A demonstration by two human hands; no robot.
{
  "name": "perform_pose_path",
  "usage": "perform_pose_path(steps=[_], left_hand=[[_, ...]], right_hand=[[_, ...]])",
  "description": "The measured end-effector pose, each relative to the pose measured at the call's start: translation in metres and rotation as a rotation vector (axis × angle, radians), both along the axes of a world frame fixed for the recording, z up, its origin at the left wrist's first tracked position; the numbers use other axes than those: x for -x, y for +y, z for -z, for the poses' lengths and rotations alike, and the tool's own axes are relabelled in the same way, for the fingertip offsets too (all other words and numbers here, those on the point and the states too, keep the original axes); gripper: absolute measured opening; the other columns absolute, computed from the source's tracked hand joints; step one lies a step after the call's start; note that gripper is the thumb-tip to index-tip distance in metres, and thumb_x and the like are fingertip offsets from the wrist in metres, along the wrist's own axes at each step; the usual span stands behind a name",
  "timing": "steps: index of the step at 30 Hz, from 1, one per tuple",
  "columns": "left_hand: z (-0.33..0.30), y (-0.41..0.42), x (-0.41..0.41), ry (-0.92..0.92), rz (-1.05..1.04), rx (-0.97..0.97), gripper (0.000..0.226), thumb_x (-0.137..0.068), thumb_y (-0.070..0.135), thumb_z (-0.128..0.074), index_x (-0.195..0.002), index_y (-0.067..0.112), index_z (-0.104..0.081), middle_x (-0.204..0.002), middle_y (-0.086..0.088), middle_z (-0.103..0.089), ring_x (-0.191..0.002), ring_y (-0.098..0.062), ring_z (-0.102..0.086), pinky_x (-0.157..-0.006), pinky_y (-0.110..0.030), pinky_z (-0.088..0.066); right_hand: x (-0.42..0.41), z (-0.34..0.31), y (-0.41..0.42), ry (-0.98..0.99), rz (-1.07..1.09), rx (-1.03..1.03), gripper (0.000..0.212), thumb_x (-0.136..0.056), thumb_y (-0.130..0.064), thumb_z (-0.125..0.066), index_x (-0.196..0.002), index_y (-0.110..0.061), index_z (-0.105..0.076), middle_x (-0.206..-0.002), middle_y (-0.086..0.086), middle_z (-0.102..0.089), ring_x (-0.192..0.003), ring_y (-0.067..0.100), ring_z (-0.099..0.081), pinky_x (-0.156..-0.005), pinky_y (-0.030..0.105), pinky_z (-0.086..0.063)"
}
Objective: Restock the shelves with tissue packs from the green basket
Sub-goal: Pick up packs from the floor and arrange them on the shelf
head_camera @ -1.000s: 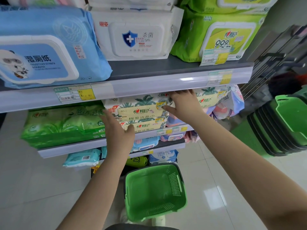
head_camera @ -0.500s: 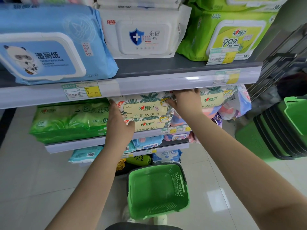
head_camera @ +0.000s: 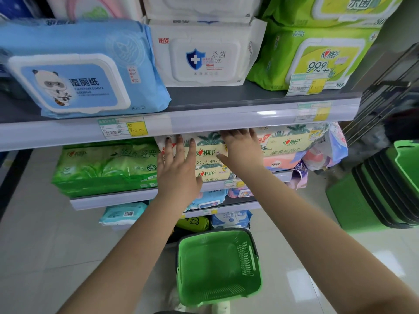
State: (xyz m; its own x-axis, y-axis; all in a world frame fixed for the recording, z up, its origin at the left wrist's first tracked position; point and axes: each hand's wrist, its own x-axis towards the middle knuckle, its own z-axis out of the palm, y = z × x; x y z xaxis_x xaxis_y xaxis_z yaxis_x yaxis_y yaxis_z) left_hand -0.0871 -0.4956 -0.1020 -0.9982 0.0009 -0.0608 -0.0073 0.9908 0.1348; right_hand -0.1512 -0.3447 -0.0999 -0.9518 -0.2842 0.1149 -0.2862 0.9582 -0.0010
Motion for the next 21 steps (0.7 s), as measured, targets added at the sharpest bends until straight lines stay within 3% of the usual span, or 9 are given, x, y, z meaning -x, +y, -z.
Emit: perform_pose_path(steps=[8,21], left_hand=[[0.0101,0.0001,0.0062,0.024,0.001,0.038,0.093,-0.087,0.038,-0.056,-0.148,0.022,0.012,-0.156,-0.007,0.018,-0.142,-0.031,0.018,-0.115,-0.048,0.001],[0.0072,-0.0013,0.0016,-0.004,0.025,0.066,0.108,-0.079,0.042,-0.066,-0.148,0.022,0.015,-0.154,-0.009,0.023,-0.141,-0.032,0.020,-0.115,-0.048,0.005]], right_hand=[[0.0048,0.0056,-0.0042,0.068,0.037,0.009,0.053,-0.083,-0.039,-0.064,-0.129,-0.017,-0.051,-0.128,0.007,-0.057,-0.127,0.032,-0.042,-0.112,0.047,-0.019],[0.0010,0.0045,-0.0063,0.046,0.053,0.012,0.057,-0.086,-0.040,-0.059,-0.137,-0.020,-0.041,-0.135,0.005,-0.052,-0.133,0.029,-0.034,-0.115,0.048,-0.012]])
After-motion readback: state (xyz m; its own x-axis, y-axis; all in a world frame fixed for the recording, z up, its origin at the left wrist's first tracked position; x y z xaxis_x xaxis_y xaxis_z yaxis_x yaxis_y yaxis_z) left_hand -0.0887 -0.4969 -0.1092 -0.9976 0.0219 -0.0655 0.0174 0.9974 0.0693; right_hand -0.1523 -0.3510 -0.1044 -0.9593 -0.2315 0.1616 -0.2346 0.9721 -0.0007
